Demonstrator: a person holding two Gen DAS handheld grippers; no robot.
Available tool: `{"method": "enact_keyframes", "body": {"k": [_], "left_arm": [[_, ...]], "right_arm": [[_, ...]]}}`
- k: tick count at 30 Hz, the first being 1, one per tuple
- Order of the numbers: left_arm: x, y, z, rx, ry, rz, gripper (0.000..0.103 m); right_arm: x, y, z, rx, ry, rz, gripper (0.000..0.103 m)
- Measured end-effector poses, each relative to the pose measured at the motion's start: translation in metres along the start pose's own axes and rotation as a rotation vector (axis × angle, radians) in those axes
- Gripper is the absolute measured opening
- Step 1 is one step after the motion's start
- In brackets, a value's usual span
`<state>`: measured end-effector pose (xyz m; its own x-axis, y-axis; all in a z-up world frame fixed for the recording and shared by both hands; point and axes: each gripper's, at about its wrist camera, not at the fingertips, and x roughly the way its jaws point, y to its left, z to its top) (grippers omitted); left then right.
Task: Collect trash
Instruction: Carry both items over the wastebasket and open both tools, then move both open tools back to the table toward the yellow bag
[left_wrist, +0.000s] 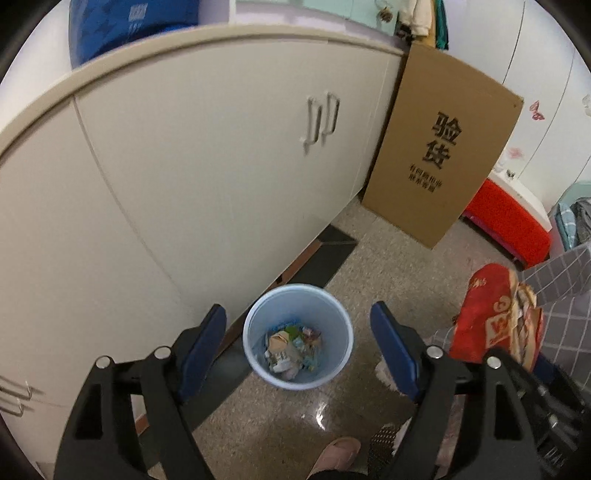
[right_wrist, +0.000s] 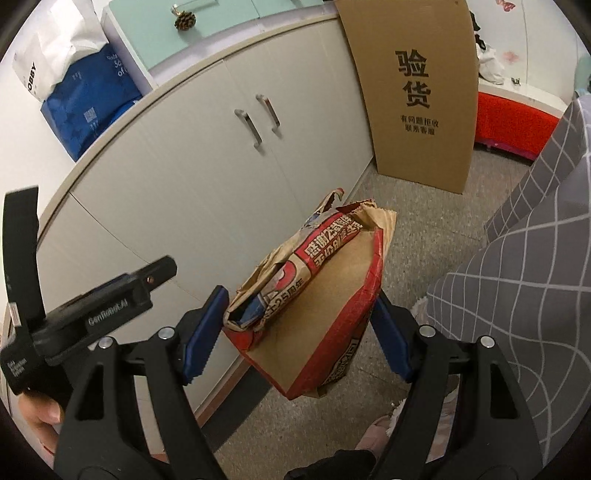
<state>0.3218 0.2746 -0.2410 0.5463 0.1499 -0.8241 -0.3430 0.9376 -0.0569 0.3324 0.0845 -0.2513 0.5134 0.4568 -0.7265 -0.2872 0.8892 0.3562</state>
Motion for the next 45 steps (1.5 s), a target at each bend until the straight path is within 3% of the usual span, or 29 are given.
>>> {"method": "enact_keyframes", "body": {"k": [10, 21, 24, 26, 35, 45], "left_arm": [[0.000, 0.022, -0.021, -0.030, 0.025, 0.008, 0.078], [-0.007, 0.067, -0.028, -0.165, 0.001, 0.077, 0.078], [-0.007, 0.078, -0.029, -0.188, -0.004, 0.112, 0.078], [-0.005, 0.084, -0.029, -0.205, 0.004, 0.130, 0.078], [-0.011, 0.093, -0.036, -0.232, 0.011, 0.100, 0.078], [-0.033, 0.066, -0.042, -0.159, -0.013, 0.050, 0.078]], "right_arm": [[0.003, 0.013, -0.006, -0.030, 0.027, 0.031, 0.075], [0.012, 0.045, 0.014, -0.076, -0.008, 0.070, 0.075], [0.021, 0.053, 0.022, -0.089, -0.062, 0.112, 0.079], [0.030, 0.056, 0.025, -0.097, -0.076, 0.075, 0.086], [0.040, 0.053, 0.010, -0.095, 0.016, 0.076, 0.088], [0.008, 0.026, -0.005, -0.052, 0.052, 0.047, 0.090]]}}
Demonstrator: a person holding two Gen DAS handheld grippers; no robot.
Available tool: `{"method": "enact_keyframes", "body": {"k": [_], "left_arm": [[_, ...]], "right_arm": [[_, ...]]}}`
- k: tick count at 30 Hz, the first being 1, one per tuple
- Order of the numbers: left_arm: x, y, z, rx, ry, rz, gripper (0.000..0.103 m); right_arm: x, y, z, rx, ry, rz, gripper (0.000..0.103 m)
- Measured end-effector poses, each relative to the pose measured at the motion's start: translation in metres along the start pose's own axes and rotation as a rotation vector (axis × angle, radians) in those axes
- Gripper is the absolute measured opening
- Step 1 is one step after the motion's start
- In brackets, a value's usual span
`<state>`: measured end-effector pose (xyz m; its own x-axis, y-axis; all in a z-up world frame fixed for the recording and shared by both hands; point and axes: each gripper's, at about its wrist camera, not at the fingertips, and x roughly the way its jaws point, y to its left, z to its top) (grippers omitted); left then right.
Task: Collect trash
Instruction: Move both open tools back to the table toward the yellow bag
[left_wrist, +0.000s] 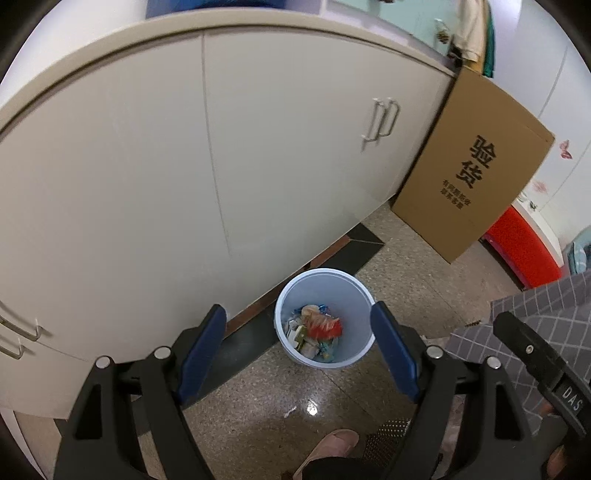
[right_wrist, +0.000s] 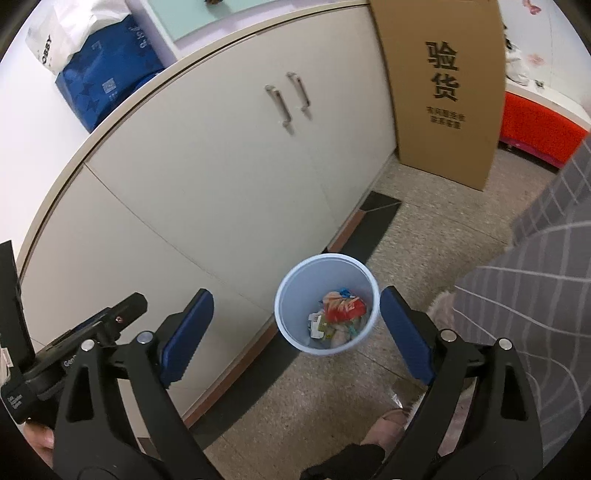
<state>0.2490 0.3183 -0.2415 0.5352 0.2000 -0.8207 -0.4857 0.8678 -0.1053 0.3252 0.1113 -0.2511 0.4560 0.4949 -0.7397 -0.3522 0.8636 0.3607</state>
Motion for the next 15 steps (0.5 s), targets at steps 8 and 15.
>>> {"method": "enact_keyframes", "body": {"k": [8, 15], "left_arm": [[-0.037, -0.025, -0.007, 0.039, -0.041, -0.032, 0.078], [-0.095, -0.064, -0.009, 0.088, -0.136, -0.081, 0.081]], "right_arm": [[-0.050, -0.012, 0.000, 0.013, -0.032, -0.022, 0.090], [-0.118, -0.022, 0.008, 0.010, -0.117, 0.000, 0.091]]}}
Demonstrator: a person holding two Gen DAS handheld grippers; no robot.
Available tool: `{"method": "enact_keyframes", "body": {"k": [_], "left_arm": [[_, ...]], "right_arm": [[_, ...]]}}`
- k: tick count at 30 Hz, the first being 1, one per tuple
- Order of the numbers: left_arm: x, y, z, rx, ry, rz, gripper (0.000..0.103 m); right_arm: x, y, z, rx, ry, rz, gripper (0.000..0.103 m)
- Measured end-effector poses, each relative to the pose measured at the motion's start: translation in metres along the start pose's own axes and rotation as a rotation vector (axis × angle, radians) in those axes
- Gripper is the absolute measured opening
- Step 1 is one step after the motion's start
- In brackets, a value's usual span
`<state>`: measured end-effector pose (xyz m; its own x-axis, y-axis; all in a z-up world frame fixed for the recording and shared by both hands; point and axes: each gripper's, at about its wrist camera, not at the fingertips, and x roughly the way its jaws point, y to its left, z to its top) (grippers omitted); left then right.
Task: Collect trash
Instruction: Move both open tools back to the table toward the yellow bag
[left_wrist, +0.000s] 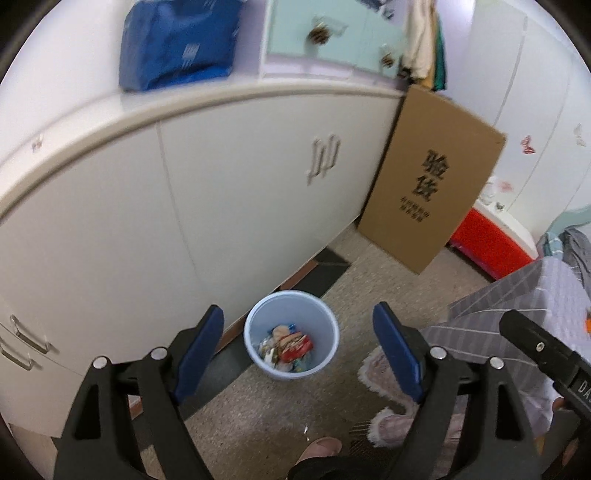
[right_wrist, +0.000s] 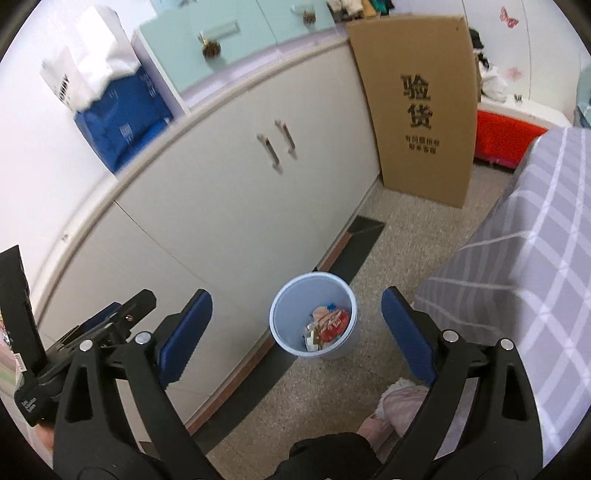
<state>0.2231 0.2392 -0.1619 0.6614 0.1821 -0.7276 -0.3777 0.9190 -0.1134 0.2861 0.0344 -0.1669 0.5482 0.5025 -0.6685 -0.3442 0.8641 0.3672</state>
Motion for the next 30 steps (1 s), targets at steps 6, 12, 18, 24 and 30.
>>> {"method": "enact_keyframes", "body": {"k": [6, 12, 18, 24, 30], "left_arm": [[-0.044, -0.060, 0.001, 0.067, -0.068, -0.077, 0.086], [-0.065, -0.142, -0.015, 0.185, -0.067, -0.169, 0.087], [-0.065, -0.232, -0.029, 0.322, -0.007, -0.277, 0.087], [-0.064, -0.327, -0.045, 0.470, 0.016, -0.353, 0.087], [-0.056, -0.421, -0.071, 0.626, 0.055, -0.433, 0.087]], "right_arm": [[-0.068, -0.024, 0.005, 0.000, -0.098, 0.004, 0.093], [-0.130, -0.076, 0.001, 0.038, -0.169, -0.048, 0.093], [-0.186, -0.150, -0.010, 0.127, -0.242, -0.171, 0.093], [-0.234, -0.223, -0.024, 0.230, -0.302, -0.344, 0.093], [-0.261, -0.298, -0.031, 0.353, -0.314, -0.463, 0.094]]}}
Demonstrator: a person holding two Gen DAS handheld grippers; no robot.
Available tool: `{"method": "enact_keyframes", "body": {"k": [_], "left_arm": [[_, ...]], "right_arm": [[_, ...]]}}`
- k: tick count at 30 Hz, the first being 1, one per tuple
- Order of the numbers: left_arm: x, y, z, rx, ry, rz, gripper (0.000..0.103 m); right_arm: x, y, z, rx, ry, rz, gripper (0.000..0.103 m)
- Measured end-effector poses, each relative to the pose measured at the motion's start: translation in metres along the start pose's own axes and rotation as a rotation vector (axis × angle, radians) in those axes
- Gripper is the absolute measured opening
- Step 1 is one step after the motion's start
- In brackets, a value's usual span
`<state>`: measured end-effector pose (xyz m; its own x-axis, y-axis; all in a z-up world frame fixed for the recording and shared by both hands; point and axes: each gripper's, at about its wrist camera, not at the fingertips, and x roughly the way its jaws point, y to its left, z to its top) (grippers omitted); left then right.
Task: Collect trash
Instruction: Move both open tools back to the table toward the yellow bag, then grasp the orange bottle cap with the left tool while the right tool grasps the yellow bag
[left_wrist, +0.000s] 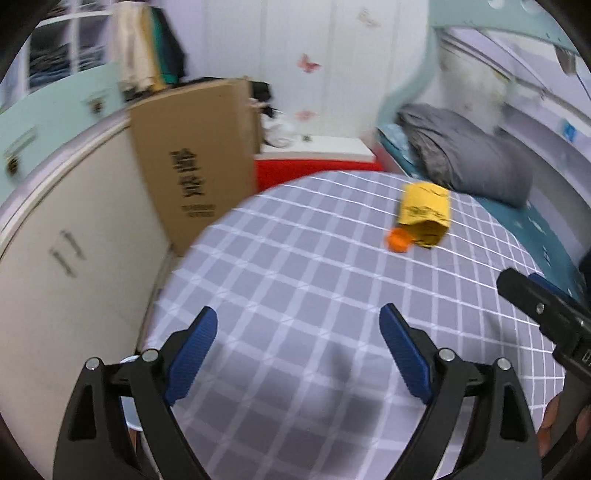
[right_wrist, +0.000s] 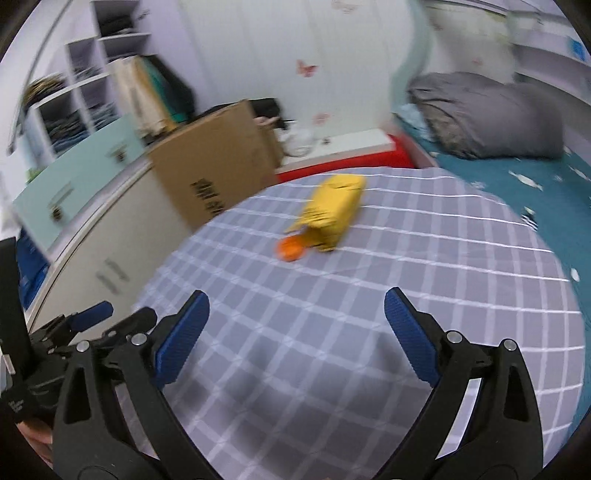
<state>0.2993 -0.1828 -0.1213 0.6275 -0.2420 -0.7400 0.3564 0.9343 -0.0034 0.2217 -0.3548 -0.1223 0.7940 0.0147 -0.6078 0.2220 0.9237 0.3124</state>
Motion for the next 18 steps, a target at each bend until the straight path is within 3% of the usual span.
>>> {"method": "enact_keyframes", "body": {"k": [3, 13, 14, 16, 18], "left_arm": [[0.024, -0.031, 0.013, 0.057, 0.026, -0.038, 0.087], [0.092, -0.086, 0.044, 0.182, 0.081, -0.008, 0.087], [0.097, -0.089, 0.046, 0.194, 0.081, -0.002, 0.086], [0.107, -0.093, 0.049, 0.209, 0.090, 0.003, 0.072], [0.115, -0.095, 0.051, 0.217, 0.102, -0.008, 0.069]], "right_arm": [[0.006, -0.028, 0.010, 0.043, 0.001, -0.042, 0.094], [0.042, -0.073, 0.030, 0.148, 0.040, -0.089, 0.094], [0.046, -0.075, 0.031, 0.153, 0.044, -0.088, 0.094], [0.052, -0.079, 0.034, 0.155, 0.048, -0.091, 0.094], [0.057, -0.079, 0.037, 0.157, 0.051, -0.094, 0.094]]}}
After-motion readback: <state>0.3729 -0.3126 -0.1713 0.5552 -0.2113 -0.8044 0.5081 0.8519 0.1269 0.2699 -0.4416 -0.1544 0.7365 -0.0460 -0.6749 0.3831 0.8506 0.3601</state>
